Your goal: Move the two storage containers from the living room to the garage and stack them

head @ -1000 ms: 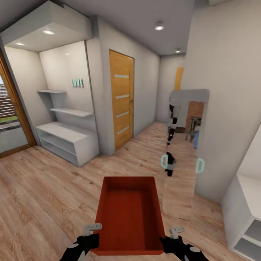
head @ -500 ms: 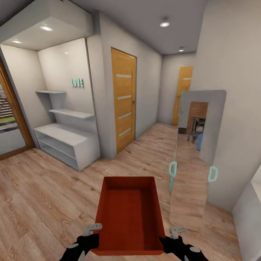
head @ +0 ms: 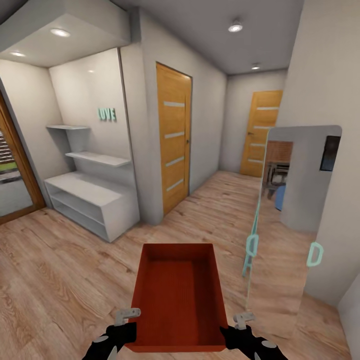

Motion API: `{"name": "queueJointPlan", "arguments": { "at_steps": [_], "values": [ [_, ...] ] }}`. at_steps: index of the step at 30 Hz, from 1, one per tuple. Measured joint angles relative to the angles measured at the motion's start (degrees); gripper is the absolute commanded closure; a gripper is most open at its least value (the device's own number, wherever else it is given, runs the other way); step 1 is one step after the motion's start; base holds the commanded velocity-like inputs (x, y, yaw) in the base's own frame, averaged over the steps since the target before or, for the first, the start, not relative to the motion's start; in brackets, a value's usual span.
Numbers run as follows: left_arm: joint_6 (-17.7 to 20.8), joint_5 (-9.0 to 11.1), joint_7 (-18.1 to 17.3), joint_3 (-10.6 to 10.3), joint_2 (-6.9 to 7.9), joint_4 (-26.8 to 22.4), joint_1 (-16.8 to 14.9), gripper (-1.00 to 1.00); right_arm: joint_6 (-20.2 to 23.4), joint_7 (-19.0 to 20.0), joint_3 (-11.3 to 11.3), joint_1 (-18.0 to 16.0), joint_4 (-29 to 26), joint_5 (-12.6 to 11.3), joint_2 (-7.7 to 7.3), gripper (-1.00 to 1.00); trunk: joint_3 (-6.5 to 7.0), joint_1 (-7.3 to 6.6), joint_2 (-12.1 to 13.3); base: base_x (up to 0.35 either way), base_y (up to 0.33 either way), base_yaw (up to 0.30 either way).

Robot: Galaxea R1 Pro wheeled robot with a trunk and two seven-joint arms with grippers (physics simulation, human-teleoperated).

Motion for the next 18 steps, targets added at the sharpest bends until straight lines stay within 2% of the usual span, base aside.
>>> {"name": "queueJointPlan", "arguments": {
  "at_steps": [5,18],
  "values": [
    [0.0,0.06,0.0,-0.03,0.05,-0.01,0.0,1.0,0.01,-0.02,-0.1,0.0,0.0,0.1,0.06,1.0,0.0,0.0,0.0,0.317,0.081,0.0],
    [0.04,0.11,-0.01,-0.07,0.09,-0.01,0.01,1.0,0.0,-0.01,-0.23,0.0,0.01,0.33,0.1,1.0,0.0,0.0,0.0,0.323,0.005,0.0]
  ]
}}
